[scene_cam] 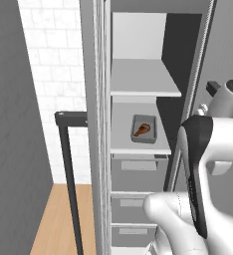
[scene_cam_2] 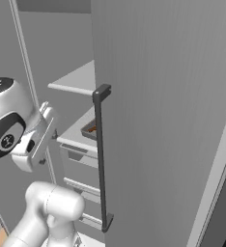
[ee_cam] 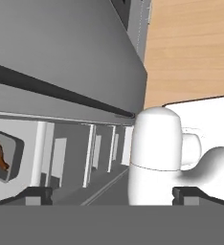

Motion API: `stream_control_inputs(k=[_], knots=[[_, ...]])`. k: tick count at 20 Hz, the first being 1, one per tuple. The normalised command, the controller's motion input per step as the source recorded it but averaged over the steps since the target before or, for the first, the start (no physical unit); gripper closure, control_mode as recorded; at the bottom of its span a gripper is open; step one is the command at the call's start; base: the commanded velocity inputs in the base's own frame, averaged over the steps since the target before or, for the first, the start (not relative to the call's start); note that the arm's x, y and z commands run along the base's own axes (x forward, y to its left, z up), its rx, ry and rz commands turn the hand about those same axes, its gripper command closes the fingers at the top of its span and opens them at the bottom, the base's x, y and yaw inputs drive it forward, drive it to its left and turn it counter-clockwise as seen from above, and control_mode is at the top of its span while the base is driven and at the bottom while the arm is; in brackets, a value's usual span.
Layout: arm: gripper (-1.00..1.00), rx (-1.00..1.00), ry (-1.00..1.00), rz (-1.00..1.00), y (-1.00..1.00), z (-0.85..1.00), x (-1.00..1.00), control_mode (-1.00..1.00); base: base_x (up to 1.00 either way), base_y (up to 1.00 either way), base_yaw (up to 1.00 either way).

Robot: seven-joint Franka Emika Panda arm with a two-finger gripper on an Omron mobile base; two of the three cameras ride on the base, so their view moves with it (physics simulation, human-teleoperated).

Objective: Take the meat container that has the chicken drumstick and place it on the second highest rack of the freezer. Then take the vegetable container that has the carrot and sweet potato and place it on the highest rack of the freezer.

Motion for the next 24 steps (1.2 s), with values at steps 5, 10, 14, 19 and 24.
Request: stream_control_inputs(k=[5,10,14,19,24], knots=[[-1.00,0.00,0.00,0.00,0.00,0.00,0.00,1.00,-0.89,-0.03,0.00],[-1.00,0.00,0.00,0.00,0.00,0.00,0.00,1.00,-0.97,-0.50,-0.12],[-1.00,0.00,0.00,0.00,0.00,0.00,0.00,1.00,-0.40,-0.97,-0.33],[-1.00,0.00,0.00,0.00,0.00,0.00,0.00,1.00,-0.13,-1.00,-0.32],[-1.00,0.00,0.00,0.00,0.00,0.00,0.00,1.00,0.00,-1.00,-0.23]])
